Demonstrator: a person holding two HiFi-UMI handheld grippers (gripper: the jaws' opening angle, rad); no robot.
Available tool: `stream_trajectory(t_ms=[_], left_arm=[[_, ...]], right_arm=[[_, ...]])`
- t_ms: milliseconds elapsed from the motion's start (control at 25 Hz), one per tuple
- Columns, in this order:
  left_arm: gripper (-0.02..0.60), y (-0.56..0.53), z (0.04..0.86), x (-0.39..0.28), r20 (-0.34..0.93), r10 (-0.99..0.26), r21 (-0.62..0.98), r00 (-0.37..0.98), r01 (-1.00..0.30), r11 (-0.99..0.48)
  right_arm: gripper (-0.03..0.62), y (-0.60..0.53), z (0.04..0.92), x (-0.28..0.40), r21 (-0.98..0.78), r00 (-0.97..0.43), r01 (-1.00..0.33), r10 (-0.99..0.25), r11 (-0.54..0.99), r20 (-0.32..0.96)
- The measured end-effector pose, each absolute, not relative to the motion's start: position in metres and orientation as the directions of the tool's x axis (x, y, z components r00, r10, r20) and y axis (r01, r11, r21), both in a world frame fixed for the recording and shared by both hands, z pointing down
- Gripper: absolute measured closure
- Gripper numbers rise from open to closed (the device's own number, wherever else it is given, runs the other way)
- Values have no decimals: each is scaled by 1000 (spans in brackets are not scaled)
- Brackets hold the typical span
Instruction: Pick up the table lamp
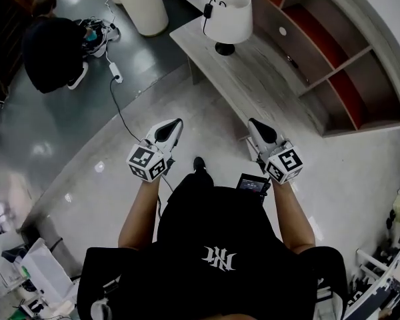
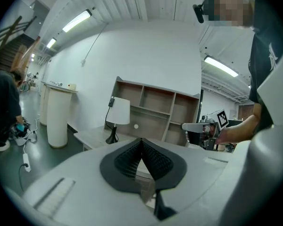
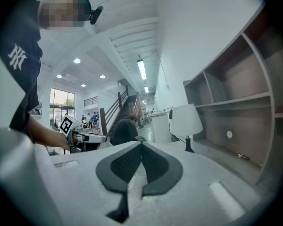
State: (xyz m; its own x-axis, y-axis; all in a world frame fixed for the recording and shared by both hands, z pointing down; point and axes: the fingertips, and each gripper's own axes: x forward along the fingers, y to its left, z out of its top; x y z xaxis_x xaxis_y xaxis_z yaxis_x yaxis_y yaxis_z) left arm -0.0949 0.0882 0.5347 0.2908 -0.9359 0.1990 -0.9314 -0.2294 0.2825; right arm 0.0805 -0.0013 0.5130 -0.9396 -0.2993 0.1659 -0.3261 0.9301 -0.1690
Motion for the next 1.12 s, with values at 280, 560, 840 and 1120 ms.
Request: stream_trajectory(t_ms=[280,560,840,1120], left_arm=[[579,33,536,-149,183,-917,314,354,-905,-286],[579,-20,550,-186,200,-905,339,375,-893,-295],[578,-93,557,-209,219,-897,355,384,-888,-293],[578,-155,544,-226,225,-886,357,406,-880,-313]], right_arm=[[592,-47,506,40,-153,-912,-396,-368,906,182],[592,-99,525,27,-195,-887,-453,-416,870,201],[592,-176,532,3,-213,-889,-451,-414,867,197],[592,-241,517,-8,-230,-888,-457,-426,859,172]])
